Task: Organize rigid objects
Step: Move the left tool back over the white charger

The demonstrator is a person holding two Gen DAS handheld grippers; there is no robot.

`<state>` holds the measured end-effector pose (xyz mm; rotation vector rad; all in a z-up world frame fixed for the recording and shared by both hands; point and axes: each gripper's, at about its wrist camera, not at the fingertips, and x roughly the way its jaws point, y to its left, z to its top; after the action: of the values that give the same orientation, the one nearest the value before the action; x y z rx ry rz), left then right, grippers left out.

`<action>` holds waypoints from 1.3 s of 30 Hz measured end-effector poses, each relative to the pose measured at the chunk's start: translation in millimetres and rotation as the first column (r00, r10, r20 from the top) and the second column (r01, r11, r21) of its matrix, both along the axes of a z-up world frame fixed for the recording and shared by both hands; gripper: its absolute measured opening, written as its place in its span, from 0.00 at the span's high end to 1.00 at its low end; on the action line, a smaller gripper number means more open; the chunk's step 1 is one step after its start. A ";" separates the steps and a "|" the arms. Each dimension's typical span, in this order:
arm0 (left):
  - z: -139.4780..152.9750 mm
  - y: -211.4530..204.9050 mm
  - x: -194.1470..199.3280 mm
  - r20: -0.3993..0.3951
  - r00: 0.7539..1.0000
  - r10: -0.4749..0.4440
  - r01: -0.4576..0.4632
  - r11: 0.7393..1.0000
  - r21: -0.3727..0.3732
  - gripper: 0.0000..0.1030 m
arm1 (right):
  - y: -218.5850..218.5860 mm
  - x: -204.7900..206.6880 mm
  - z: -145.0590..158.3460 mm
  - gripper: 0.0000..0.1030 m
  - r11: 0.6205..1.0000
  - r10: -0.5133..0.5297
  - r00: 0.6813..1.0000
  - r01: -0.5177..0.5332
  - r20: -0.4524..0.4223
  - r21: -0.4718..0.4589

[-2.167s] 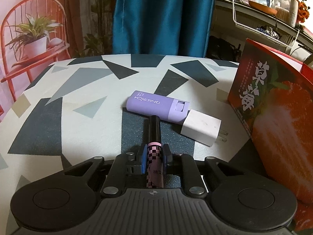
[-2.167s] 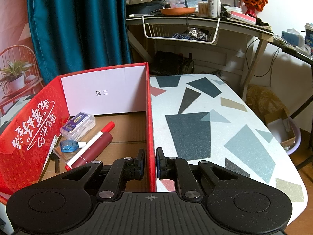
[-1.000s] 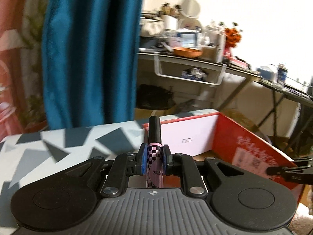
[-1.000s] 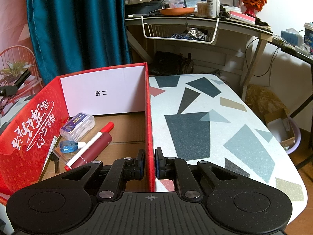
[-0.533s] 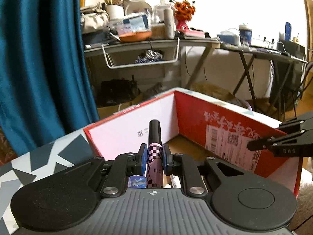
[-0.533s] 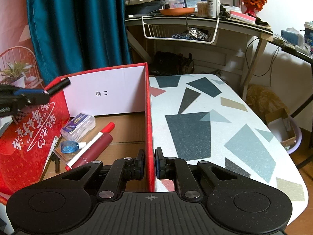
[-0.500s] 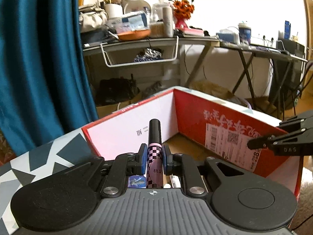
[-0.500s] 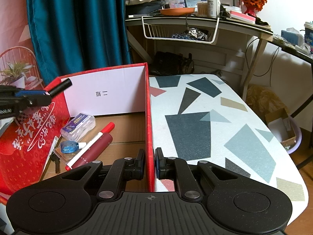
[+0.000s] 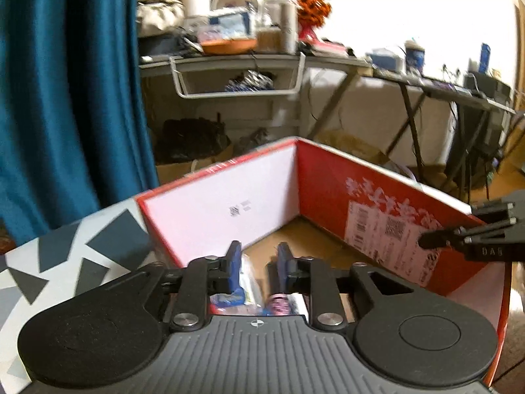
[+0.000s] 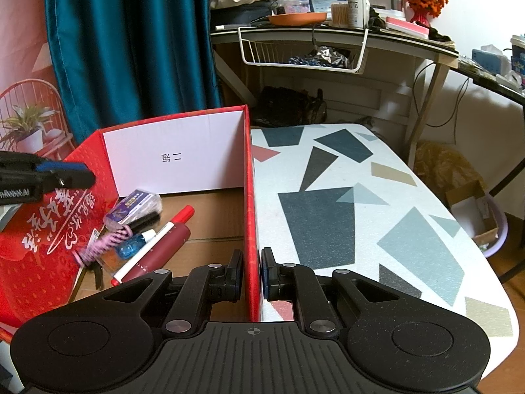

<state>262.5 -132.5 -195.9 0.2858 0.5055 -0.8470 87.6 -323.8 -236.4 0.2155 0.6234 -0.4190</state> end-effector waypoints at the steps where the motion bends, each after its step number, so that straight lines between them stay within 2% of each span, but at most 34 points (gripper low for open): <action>1: 3.7 5.7 0.2 0.005 1.000 0.019 -0.019 1.000 -0.016 0.55 | 0.0 -0.3 -0.1 0.89 1.000 0.000 1.000 0.000 0.000 0.000; 3: 10.8 19.8 1.2 0.016 0.997 0.071 -0.070 0.995 -0.067 0.34 | 0.3 0.5 0.0 0.89 1.000 0.000 1.000 0.000 0.000 0.000; 6: 17.0 42.5 1.8 0.017 0.987 0.158 -0.155 0.980 -0.125 0.18 | 0.2 0.4 -0.1 0.89 1.000 0.000 1.000 0.000 0.000 0.001; 8: 15.1 56.7 3.1 0.018 0.974 0.227 -0.223 0.967 -0.126 0.13 | 0.4 0.3 -0.1 0.89 1.000 -0.001 1.000 0.001 0.000 0.001; 13: -5.8 88.3 9.4 -0.014 0.926 0.378 -0.378 0.924 -0.052 0.11 | -0.1 -1.5 -0.8 0.89 1.000 -0.002 1.000 0.002 0.000 0.005; 18: -27.0 113.4 13.8 -0.043 0.890 0.453 -0.453 0.891 0.019 0.04 | 0.0 -1.8 -1.0 0.89 1.000 -0.003 1.000 0.003 0.002 0.006; 22: -34.6 125.3 19.9 -0.077 0.883 0.463 -0.463 0.886 0.019 0.04 | -0.4 -2.1 -1.1 0.89 1.000 -0.002 1.000 0.002 0.001 0.005; 26: -42.9 123.5 22.3 -0.090 0.908 0.409 -0.413 0.911 -0.024 0.05 | -0.5 -2.2 -1.1 0.89 1.000 -0.002 1.000 0.002 0.001 0.005; 30: -53.0 108.9 26.6 -0.100 0.923 0.371 -0.372 0.928 0.004 0.18 | -0.1 -1.6 -1.1 0.89 1.000 -0.001 1.000 0.001 -0.003 0.003; 39: -67.3 98.1 34.9 -0.097 0.920 0.380 -0.379 0.925 0.025 0.35 | -1.6 -0.4 -1.5 0.89 1.000 0.001 1.000 -0.001 -0.006 0.001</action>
<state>297.4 -34.4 -263.1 0.1427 0.6333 -0.4818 87.2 -325.4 -238.0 0.2152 0.6296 -0.4188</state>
